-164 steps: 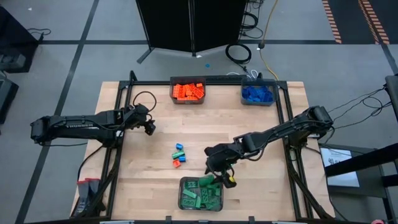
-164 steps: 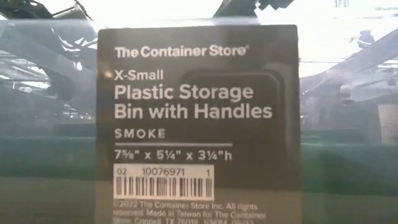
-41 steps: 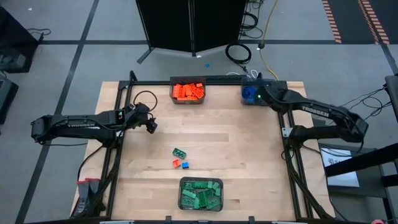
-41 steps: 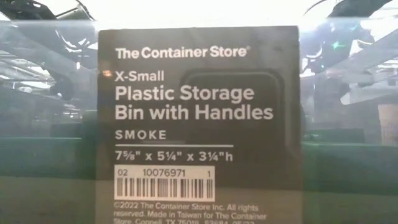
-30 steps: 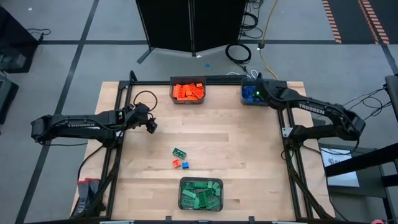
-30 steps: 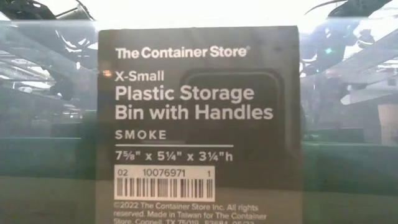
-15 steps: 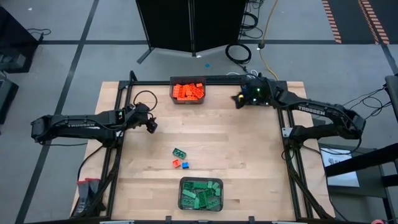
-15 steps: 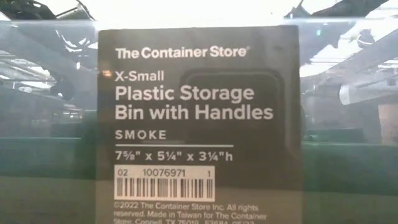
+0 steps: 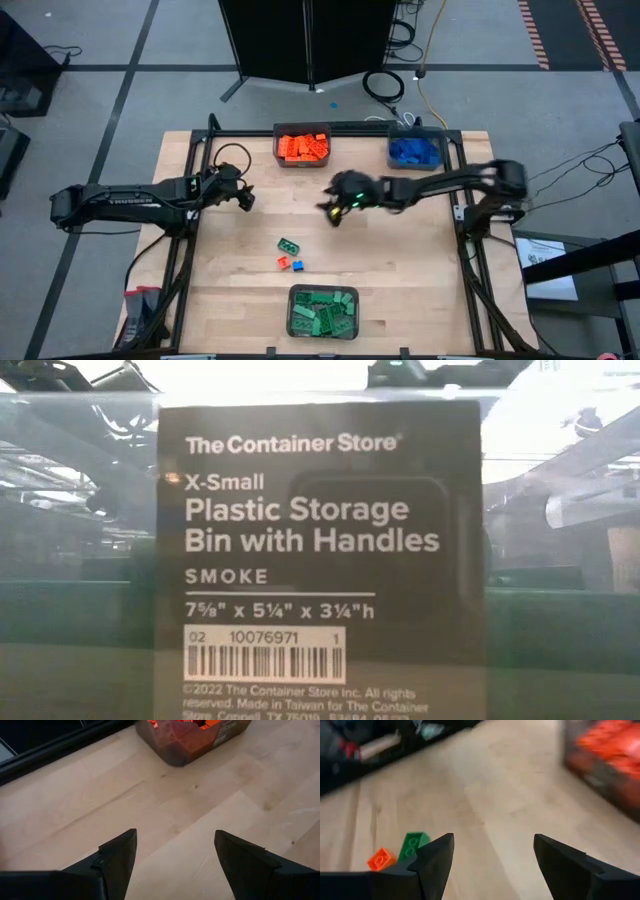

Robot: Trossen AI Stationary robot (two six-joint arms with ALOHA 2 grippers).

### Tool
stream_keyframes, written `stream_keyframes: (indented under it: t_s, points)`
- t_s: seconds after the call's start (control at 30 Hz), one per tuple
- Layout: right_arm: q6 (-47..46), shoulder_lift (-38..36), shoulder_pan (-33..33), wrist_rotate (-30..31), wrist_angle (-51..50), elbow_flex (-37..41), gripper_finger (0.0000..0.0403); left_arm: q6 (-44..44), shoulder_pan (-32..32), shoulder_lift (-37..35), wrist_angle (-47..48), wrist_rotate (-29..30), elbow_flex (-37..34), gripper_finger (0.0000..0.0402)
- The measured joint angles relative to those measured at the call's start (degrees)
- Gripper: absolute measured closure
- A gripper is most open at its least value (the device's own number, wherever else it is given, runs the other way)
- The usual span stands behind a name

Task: Sort blocks
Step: Put the green game piece into the bottom black bin

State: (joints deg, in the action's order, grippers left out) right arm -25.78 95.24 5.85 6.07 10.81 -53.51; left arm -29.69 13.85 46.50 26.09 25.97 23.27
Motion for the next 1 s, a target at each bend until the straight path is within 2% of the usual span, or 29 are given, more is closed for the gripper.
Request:
stream_keyframes:
  t_s: [0.27, 0.5, 0.63, 1.0]
  points:
    - [11.5, 19.6, -4.9, 3.2, -13.4, -24.5, 0.0134, 0.0, 0.0, 0.0, 0.1, -0.4, 0.0, 0.0132]
    - [17.5, 30.6, -8.9, 6.0, -20.9, -40.2, 0.0134, -0.2, 0.0, 0.0, 0.4, -2.0, 0.0, 0.0132]
    - [15.1, 33.7, -10.7, 6.3, -22.2, -43.6, 0.0134, -2.0, 0.0, 0.0, 0.5, -3.0, 0.0, 0.0132]
    - [10.5, 37.2, -14.5, 7.5, -25.1, -43.6, 0.0135, -3.0, 0.0, 0.7, 0.4, -3.0, 0.0, 0.0132]
